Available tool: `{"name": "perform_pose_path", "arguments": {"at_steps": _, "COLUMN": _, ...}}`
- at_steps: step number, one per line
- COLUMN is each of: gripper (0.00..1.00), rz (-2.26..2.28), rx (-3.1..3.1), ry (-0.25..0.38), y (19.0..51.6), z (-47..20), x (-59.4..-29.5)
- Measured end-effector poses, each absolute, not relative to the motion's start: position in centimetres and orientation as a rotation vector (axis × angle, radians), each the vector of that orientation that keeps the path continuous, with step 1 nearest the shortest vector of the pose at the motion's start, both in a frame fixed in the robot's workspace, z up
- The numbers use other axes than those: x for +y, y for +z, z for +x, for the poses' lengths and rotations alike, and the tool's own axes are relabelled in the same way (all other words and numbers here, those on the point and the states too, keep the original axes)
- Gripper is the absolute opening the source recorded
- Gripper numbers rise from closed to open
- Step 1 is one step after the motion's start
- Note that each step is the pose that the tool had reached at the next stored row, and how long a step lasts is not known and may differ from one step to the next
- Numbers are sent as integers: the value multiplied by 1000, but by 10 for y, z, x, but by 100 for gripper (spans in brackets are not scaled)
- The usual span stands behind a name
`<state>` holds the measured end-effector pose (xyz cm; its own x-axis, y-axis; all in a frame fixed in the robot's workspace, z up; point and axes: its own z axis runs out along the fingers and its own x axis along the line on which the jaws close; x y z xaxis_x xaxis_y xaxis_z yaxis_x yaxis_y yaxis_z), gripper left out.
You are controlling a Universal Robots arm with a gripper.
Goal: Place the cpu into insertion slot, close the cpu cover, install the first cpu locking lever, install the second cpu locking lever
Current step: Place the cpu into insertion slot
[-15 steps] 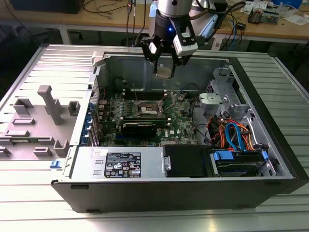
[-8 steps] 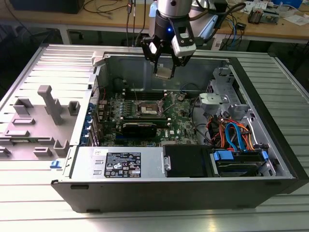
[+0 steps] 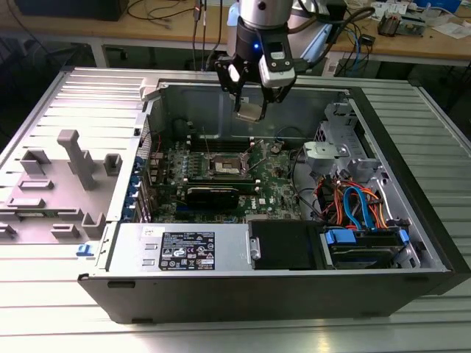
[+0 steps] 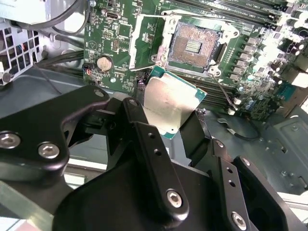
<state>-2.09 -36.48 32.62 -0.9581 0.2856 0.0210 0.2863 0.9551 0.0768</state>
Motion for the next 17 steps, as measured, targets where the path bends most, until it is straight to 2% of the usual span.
{"name": "perform_pose_path", "arguments": {"at_steps": 17, "gripper": 54, "rz": -641, "rx": -3068, "ry": -125, "y": 322, "z": -21, "x": -365}}
